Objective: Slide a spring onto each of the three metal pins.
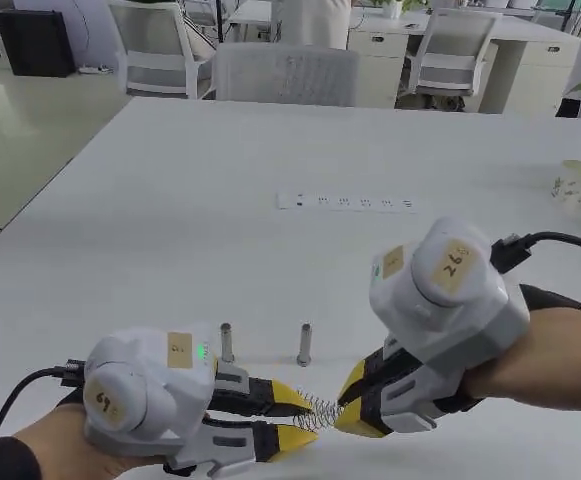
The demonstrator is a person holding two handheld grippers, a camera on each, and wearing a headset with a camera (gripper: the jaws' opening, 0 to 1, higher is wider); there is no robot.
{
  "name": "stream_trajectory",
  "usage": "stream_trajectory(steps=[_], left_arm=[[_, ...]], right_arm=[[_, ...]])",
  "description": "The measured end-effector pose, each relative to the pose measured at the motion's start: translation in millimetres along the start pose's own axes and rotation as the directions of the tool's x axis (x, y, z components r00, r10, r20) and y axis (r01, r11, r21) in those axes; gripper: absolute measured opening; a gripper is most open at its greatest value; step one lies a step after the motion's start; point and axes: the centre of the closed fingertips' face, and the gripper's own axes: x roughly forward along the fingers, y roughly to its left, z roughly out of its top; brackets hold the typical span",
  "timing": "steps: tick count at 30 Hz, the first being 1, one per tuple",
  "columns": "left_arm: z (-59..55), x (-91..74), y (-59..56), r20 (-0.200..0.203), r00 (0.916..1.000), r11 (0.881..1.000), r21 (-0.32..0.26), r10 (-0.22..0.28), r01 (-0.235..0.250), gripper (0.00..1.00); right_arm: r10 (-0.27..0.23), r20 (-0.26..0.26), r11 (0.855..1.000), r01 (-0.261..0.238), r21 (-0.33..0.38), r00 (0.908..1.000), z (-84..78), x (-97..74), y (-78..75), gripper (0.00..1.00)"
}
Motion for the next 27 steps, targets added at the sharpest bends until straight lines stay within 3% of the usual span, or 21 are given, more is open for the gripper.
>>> stream_trajectory(steps=[14, 27], left_arm=[[5.0, 1.3, 0.9, 0.023, 0.9997, 1.000, -0.008, 0.003, -0.003, 0.02], [7.5, 1.9, -0.6, 0.028, 0.9996, 1.000, 0.007, -0.002, 0.002, 0.02]], right_arm=[[-0.025, 0.072, 0.999, 0.029, -0.047, 0.9971, 28.5, -5.9, 2.4, 0.08], [0.001, 0.029, 0.999, 0.000, -0.046, 0.9996, 21.7, 0.1, 5.8, 0.09]])
